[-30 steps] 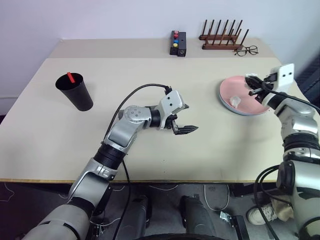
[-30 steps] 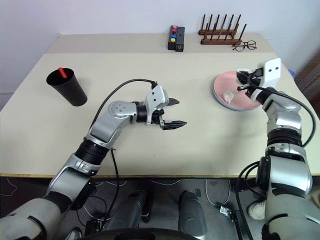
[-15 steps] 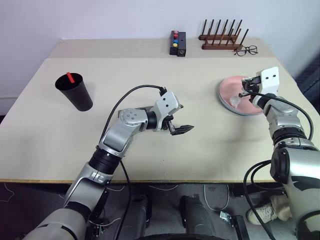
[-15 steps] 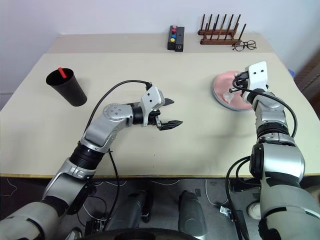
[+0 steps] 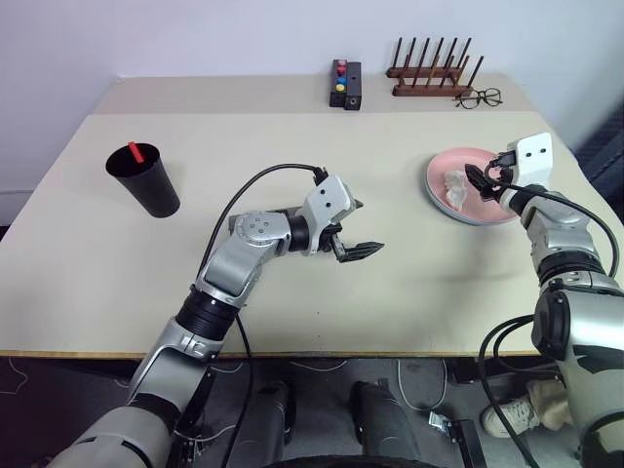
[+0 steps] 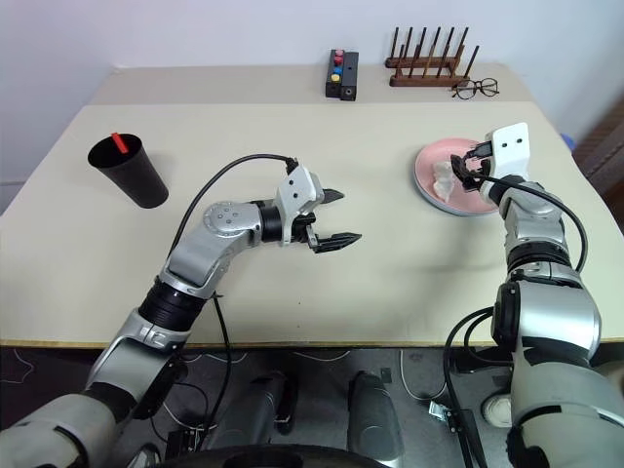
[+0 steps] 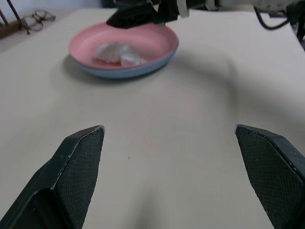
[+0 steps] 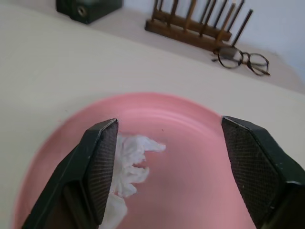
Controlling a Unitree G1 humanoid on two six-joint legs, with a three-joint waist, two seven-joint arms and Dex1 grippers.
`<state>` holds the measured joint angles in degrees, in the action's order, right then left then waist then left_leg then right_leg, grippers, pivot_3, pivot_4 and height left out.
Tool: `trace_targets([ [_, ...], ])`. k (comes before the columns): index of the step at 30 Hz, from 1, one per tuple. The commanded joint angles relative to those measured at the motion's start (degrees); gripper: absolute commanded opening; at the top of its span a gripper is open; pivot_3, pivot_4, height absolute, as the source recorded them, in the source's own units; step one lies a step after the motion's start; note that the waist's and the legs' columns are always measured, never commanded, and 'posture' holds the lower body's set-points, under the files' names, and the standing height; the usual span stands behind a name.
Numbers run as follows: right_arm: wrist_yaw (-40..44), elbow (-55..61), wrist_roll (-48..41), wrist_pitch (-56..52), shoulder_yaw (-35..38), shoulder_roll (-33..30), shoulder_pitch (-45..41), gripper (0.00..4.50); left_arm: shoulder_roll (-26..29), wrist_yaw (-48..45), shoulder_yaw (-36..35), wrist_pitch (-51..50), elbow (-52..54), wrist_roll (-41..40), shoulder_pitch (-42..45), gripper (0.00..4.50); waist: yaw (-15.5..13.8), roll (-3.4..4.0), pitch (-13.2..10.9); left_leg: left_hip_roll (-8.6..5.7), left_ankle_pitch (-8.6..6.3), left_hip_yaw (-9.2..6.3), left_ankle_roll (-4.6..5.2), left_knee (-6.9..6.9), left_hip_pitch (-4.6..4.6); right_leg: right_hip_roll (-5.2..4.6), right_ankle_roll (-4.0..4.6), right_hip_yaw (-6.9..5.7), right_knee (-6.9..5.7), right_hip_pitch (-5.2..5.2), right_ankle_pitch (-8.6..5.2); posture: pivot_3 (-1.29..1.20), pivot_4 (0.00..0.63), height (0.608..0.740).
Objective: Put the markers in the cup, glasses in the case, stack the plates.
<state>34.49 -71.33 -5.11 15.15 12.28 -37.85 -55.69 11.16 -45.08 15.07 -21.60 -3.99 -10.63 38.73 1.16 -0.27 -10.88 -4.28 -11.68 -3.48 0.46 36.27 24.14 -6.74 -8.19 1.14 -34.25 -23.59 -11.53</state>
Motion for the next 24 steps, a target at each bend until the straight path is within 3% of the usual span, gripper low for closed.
trace_targets([
  [1, 13.7, 14.4, -6.3, -4.8, 0.8, -1.3, 5.1, 3.46, -2.4, 5.4, -8.1, 4.5, 1.2, -3.7, -0.5, 4.5, -0.1, -0.01, 0.0, 0.01, 0.0, 0.0, -0.01, -0.02, -0.01, 0.0, 0.0, 0.0, 0.0, 0.0, 0.0, 0.0, 0.15, 0.74],
  [3, 21.8, 27.4, -9.2, -9.8, -1.1, -2.0, 12.5, 3.46, -2.3, 5.9, -11.1, 2.7, 1.9, -6.3, -1.0, 4.5, -0.2, -0.01, 0.0, 0.03, 0.0, -0.03, -0.01, -0.04, -0.04, 0.02, -0.01, -0.02, -0.01, 0.02, 0.0, 0.0, 0.15, 0.74],
  [6, 27.4, 43.4, -13.8, -18.2, -0.9, -4.9, 22.0, 3.46, -1.1, 3.0, -16.3, 0.2, 4.6, -13.8, -2.3, 4.5, -0.4, 0.02, 0.0, 0.03, 0.0, -0.04, -0.01, -0.06, -0.07, 0.03, -0.02, -0.04, -0.1, 0.01, 0.0, 0.0, 0.15, 0.74],
  [11, 28.0, 60.8, -16.8, -25.0, 2.3, -9.5, 34.7, 3.46, 4.7, 4.7, -18.4, 1.6, 8.3, -11.6, -7.8, 4.5, -0.4, 0.02, 0.0, 0.02, 0.0, -0.02, -0.01, 0.01, -0.09, 0.0, -0.01, -0.02, -0.09, 0.04, 0.0, 0.0, 0.15, 0.74],
  [18, 27.1, 71.9, -18.9, -27.1, 7.5, -10.9, 48.3, 3.46, 10.6, 2.5, -22.3, 11.4, 14.2, -11.0, -22.4, 4.5, -0.5, -0.04, 0.0, 0.07, -0.03, 0.01, -0.04, -0.13, -0.27, -0.03, 0.21, 0.01, 0.05, 0.18, -0.12, 0.0, 0.15, 0.74],
  [24, 25.6, 72.4, -20.2, -25.7, 10.6, -8.5, 54.6, 3.46, 13.8, -2.8, -26.4, 13.2, 19.6, -18.1, -35.0, 4.5, -0.9, -0.04, 0.0, 0.09, -0.13, 0.04, -0.2, -0.1, -0.24, -0.08, 0.3, 0.04, 0.11, 0.2, -0.12, 0.0, 0.15, 0.74],
])
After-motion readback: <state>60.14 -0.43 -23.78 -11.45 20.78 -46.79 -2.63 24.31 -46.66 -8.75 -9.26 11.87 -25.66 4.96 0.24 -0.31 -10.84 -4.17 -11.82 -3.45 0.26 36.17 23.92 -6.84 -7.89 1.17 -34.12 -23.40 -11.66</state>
